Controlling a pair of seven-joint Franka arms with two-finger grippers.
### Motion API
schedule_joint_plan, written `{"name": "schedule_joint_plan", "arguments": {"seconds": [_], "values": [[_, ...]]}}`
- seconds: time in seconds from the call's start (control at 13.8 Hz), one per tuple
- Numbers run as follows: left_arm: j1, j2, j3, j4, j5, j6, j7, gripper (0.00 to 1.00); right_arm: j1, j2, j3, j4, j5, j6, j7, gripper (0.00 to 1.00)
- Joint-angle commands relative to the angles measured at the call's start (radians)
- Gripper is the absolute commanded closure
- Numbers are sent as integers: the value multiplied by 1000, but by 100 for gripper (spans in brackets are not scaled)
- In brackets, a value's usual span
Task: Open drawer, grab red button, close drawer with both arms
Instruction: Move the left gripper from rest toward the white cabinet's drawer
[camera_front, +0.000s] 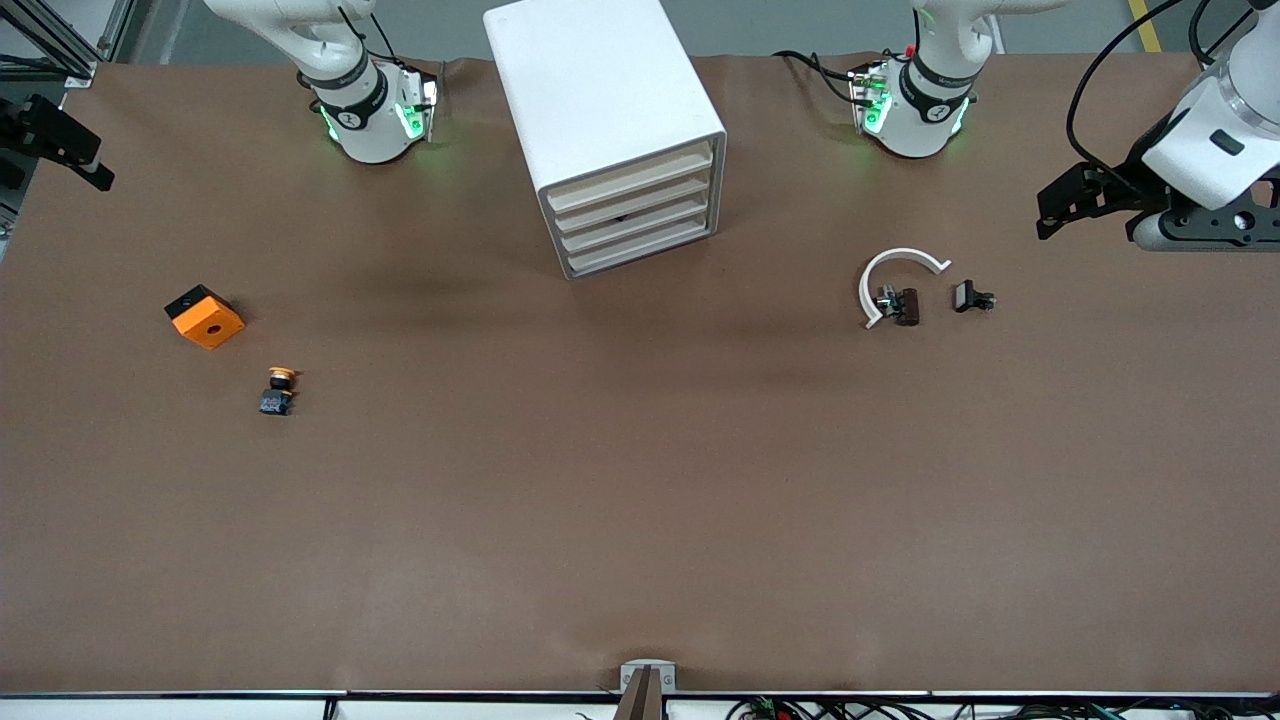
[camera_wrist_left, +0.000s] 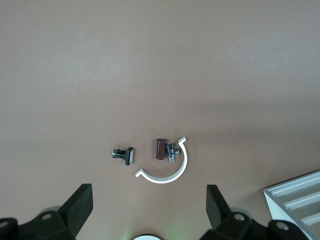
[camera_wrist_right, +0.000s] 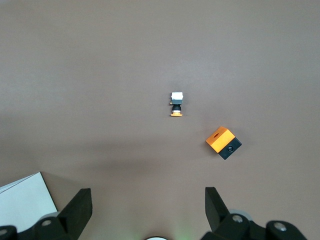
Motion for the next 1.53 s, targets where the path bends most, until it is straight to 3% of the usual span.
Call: {"name": "schedule_joint_plan", "arguments": {"seconds": [0.0,0.58,0.87,1.09,1.45], "values": [[9,-9,-10,6,5,-13,-6,0,1,-27,-1,-26,9,9,18,0],[6,26,-10,6,2,-48,-10,0,4,-27,0,-25,9,2,18,0],[3,39,-31,-54,-43,-50,-14,0,3,-27,0,-25,9,2,18,0],[-2,95,-36,-59,-65,-48,-129,0,3,-27,0,-25,9,0,18,0],[-9,195,-126,-76,-65,-27,-360,0,3,-27,0,-25,9,2,18,0]]}}
